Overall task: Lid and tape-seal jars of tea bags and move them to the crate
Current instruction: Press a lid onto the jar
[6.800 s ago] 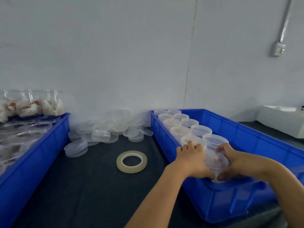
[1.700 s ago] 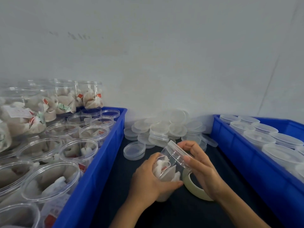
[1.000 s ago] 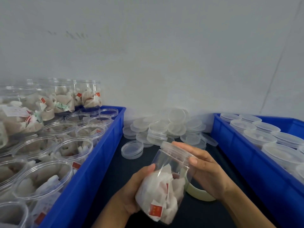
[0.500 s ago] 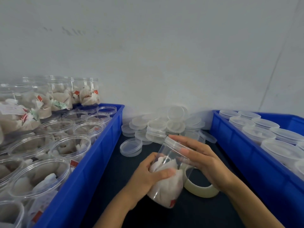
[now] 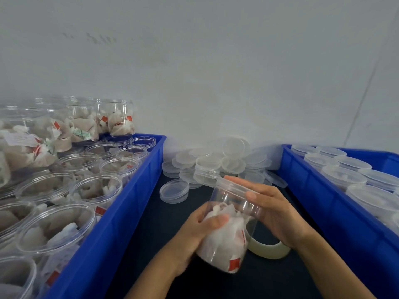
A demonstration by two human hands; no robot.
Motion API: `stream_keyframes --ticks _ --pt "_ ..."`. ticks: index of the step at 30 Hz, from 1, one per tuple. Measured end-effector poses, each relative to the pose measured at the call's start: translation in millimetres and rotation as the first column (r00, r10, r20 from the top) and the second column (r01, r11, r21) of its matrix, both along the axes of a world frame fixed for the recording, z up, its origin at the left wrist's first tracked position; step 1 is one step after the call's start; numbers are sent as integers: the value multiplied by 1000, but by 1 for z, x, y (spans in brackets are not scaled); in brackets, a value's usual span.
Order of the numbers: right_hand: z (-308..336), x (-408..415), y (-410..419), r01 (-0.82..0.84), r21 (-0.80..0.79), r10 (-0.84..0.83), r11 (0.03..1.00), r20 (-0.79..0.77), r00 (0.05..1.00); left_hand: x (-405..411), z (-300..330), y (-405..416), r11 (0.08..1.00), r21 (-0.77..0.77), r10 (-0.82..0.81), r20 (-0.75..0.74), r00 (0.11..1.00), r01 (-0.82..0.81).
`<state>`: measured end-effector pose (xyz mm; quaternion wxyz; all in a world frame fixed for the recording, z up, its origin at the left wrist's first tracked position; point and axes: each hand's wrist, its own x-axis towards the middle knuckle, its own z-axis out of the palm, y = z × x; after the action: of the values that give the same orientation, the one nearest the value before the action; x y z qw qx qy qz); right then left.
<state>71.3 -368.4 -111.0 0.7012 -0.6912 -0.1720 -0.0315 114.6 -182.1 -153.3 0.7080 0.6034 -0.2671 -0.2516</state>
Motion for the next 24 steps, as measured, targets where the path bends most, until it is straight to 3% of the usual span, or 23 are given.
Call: stream_keyframes --ticks 2,3,5,7,11,14,16,19,20,22,24 --pt "-7 0 10 157 -68 -158 985 -8 987 -2 -4 -7 964 111 217 198 956 -242" --pt "-12 0 17 230 -63 -232 971 -16 973 -3 -6 -10 904 181 313 337 888 -388" --pt "-22 2 28 335 -42 -336 941 -26 941 -8 -6 -13 770 251 363 584 726 -586" --pt "-23 3 27 344 -91 -345 935 3 939 -6 -7 -11 735 223 360 671 648 -640" --pt "-4 -6 7 117 -271 -109 955 46 993 7 -8 2 891 177 277 516 810 -417" --pt "-4 -6 7 172 -253 -139 952 145 980 7 -9 5 940 145 203 490 848 -309" --pt "-12 -1 21 304 -183 -274 935 171 946 4 -13 1 877 148 283 610 740 -458" --pt "-24 5 39 546 -169 -533 821 119 838 -3 -17 -8 654 82 323 868 376 -752" --pt "-23 5 37 552 -184 -544 813 94 834 -5 -15 -10 621 55 325 890 320 -782" --pt "-16 2 27 406 -173 -410 898 10 912 -3 -9 -8 650 59 354 859 371 -758" --pt "-5 -6 14 249 -229 -244 941 51 968 2 -4 -1 796 122 355 699 620 -593"
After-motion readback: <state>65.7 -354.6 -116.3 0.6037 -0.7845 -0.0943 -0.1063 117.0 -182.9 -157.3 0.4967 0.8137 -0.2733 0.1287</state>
